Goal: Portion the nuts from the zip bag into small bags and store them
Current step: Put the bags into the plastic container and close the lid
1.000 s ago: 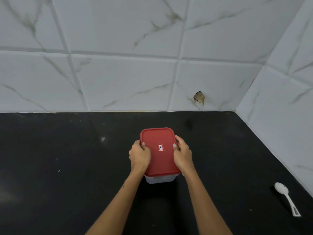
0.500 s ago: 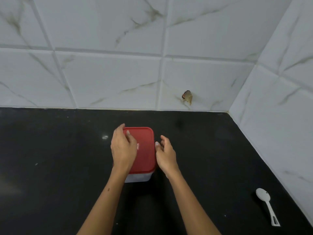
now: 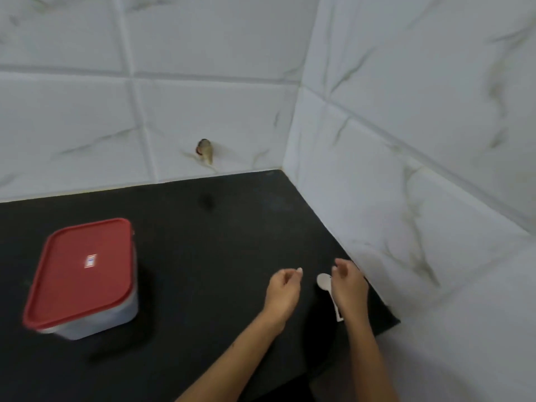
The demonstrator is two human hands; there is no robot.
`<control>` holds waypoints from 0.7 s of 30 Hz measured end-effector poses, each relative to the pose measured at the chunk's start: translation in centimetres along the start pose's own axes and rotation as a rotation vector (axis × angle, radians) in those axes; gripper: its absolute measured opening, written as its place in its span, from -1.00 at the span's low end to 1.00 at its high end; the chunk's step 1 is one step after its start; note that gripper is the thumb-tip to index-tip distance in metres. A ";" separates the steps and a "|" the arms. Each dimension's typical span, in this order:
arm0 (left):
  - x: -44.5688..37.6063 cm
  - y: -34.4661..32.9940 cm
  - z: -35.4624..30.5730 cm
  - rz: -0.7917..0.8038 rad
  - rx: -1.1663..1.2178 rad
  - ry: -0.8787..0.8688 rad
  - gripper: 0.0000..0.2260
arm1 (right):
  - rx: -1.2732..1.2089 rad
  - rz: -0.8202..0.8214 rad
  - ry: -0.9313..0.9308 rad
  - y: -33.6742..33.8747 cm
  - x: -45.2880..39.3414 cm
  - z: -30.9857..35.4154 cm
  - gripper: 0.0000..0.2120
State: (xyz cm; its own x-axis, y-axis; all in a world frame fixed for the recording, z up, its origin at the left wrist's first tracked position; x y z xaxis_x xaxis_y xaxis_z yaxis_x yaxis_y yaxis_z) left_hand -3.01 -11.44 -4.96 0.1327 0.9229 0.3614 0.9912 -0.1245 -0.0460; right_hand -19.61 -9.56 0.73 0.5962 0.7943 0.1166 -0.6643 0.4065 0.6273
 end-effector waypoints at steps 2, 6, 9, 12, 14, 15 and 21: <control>0.1 -2.9 1.7 0.071 0.002 0.124 -0.71 | 0.062 0.023 -0.073 0.7 -0.9 -3.2 -0.72; 0.2 -6.4 3.0 0.106 -0.010 0.240 -0.65 | 0.094 0.082 -0.135 0.4 -1.1 -6.3 -0.73; 0.3 -7.6 2.7 0.127 0.074 0.270 -0.63 | 0.101 0.128 -0.143 -0.8 -1.0 -6.4 -0.75; 0.3 -6.3 1.8 0.066 0.109 0.261 -0.62 | 0.051 0.178 -0.164 -2.2 -0.9 -5.8 -0.78; 0.4 -4.2 0.9 0.012 0.139 0.221 -0.66 | -0.018 0.221 -0.137 -3.6 -0.7 -4.3 -0.81; 0.3 -2.7 0.6 -0.018 0.161 0.191 -0.67 | -0.055 0.257 -0.116 -4.7 -0.4 -3.2 -0.82; 1.7 9.2 -1.2 -0.266 0.202 0.054 -0.69 | -0.209 0.485 0.020 -13.9 3.6 4.5 -0.82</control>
State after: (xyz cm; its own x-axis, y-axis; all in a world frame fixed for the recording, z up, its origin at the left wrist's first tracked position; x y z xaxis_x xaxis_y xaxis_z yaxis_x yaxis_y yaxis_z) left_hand 6.31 -11.47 -3.66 -0.1259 0.8919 0.4344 0.9722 0.1980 -0.1248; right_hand -6.20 -14.42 -4.15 0.1909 0.9211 0.3392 -0.9386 0.0701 0.3379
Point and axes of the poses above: each hand's wrist, its own x-axis away from the middle knuckle, its own y-axis out of the back of the hand, z = x × y, the point moved 10 cm from there along -x, towards the middle knuckle, and after that the axes turned 2 degrees about -y, right-handed, at the moved point
